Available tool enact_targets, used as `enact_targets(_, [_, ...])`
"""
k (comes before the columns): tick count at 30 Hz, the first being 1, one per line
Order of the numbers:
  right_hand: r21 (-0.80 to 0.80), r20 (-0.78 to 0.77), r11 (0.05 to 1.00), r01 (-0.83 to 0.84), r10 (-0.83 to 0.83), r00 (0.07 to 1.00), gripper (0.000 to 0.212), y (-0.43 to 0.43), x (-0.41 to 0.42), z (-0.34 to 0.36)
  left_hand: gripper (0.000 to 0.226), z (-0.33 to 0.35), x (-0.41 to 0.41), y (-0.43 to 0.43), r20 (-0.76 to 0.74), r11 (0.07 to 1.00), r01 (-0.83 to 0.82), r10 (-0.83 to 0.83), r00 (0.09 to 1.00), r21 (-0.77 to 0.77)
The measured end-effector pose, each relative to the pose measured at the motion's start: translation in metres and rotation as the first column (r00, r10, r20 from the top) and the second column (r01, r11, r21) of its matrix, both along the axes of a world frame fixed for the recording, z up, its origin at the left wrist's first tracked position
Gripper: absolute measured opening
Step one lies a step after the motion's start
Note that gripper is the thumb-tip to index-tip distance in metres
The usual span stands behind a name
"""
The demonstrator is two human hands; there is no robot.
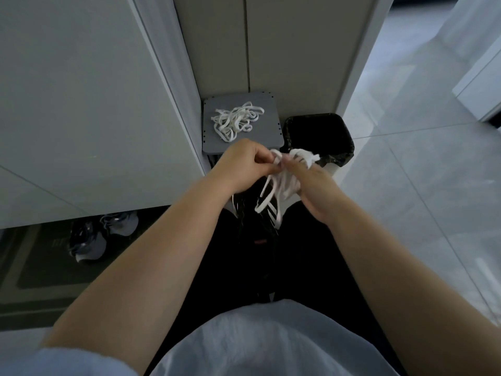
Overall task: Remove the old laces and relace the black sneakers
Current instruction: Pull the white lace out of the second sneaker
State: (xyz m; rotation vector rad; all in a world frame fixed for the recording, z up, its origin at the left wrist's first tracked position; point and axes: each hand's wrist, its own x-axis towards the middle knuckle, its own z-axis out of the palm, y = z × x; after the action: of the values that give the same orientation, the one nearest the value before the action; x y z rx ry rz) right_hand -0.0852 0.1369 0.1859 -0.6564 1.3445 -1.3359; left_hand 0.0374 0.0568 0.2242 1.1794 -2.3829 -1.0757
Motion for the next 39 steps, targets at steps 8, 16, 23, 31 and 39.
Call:
enact_targets(8, [-0.264, 0.09, 0.947, -0.183, 0.214, 0.973, 0.026, -0.006, 0.009, 0.007, 0.006, 0.047, -0.01, -0.001, -0.165, 0.993, 0.037, -0.019, 0.986, 0.11])
enact_targets(16, [-0.325, 0.043, 0.944, 0.054, -0.042, 0.998, 0.028, -0.01, -0.028, 0.064, 0.029, 0.006, 0.003, 0.001, -0.174, 0.988, -0.006, 0.033, 0.984, 0.153])
enact_targets(23, [-0.371, 0.075, 0.927, 0.061, -0.035, 0.997, 0.028, 0.003, -0.047, 0.112, 0.009, -0.025, 0.014, 0.007, -0.038, 0.994, 0.049, -0.045, 0.998, 0.103])
enact_targets(31, [0.011, 0.137, 0.995, -0.102, 0.1, 0.986, 0.03, 0.013, -0.03, 0.051, 0.056, -0.034, 0.048, 0.035, 0.63, 0.997, 0.046, -0.072, 0.773, 0.059])
enact_targets(39, [0.582, -0.52, 0.777, -0.238, 0.581, 0.626, 0.027, 0.012, 0.011, 0.006, 0.025, -0.054, 0.028, 0.051, 0.605, 1.0, 0.007, -0.012, 0.796, 0.01])
